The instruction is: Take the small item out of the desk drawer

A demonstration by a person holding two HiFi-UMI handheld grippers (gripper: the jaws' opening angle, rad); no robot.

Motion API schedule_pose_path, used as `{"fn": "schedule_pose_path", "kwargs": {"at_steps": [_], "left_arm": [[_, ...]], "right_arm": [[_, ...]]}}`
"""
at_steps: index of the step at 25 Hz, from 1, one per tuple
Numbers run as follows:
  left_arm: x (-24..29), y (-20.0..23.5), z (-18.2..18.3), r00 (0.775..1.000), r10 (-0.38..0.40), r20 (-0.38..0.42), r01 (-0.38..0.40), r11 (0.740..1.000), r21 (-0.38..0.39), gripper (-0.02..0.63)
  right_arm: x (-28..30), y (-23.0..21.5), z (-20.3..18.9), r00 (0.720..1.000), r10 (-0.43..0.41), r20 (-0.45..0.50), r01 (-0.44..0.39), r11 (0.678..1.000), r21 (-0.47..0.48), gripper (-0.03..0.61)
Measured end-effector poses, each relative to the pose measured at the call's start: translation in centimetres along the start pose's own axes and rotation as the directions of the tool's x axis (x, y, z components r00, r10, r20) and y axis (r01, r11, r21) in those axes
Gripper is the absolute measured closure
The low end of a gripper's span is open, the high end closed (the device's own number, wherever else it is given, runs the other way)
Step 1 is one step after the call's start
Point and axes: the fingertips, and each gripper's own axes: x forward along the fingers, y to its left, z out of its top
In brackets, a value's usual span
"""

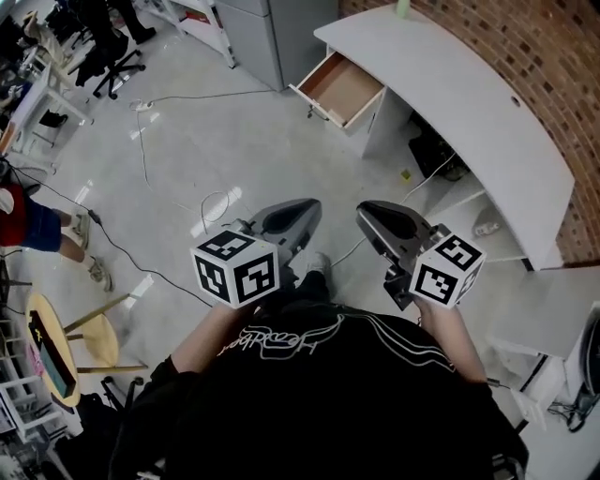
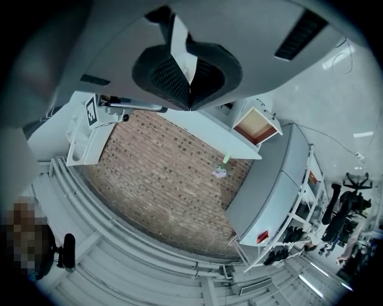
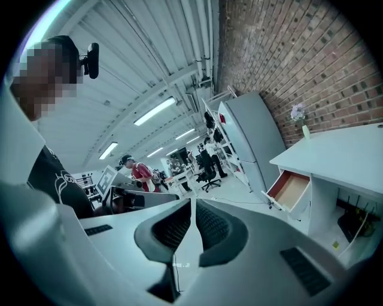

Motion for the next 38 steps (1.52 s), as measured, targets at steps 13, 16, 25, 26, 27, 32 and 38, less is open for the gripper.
{"fn": "schedule_pose_path", "kwargs": {"at_steps": [13, 16, 25, 26, 27, 32, 38], "left_arm": [[13.8, 18.0, 10.8, 0.998, -0.011, -0.065, 0.009, 0.999, -0.037, 0.592], [15.4, 20.1, 11.3, 0.998, -0.002, -0.064, 0.0, 0.999, -0.044, 0.592], [21.7, 27.2, 12.2, 0.995, 0.036, -0.091, -0.044, 0.995, -0.09, 0.592], [22.6, 28.3, 12.4, 0.994, 0.049, -0.095, -0.059, 0.993, -0.1, 0.592], [23.5, 29.5, 12.7, 0.993, 0.062, -0.098, -0.073, 0.991, -0.11, 0.592], [28.5, 34.7, 14.0, 0.993, 0.062, -0.102, -0.077, 0.986, -0.147, 0.592], [33.7, 41.6, 13.8, 0.988, 0.06, -0.144, -0.083, 0.983, -0.165, 0.592]], "right_arm": [[14.8, -17.9, 7.1, 0.998, -0.051, -0.043, 0.055, 0.995, 0.089, 0.522], [16.0, -20.9, 7.3, 0.996, -0.068, -0.065, 0.073, 0.994, 0.084, 0.522], [21.0, -31.0, 7.4, 0.988, -0.081, -0.131, 0.098, 0.986, 0.132, 0.522], [21.9, -32.5, 7.3, 0.987, -0.078, -0.144, 0.098, 0.985, 0.139, 0.522], [22.9, -34.0, 7.3, 0.985, -0.075, -0.156, 0.098, 0.985, 0.144, 0.522], [27.8, -40.5, 7.0, 0.974, -0.07, -0.216, 0.099, 0.987, 0.127, 0.522], [33.1, -48.1, 3.6, 0.947, -0.066, -0.314, 0.117, 0.982, 0.146, 0.52]]}}
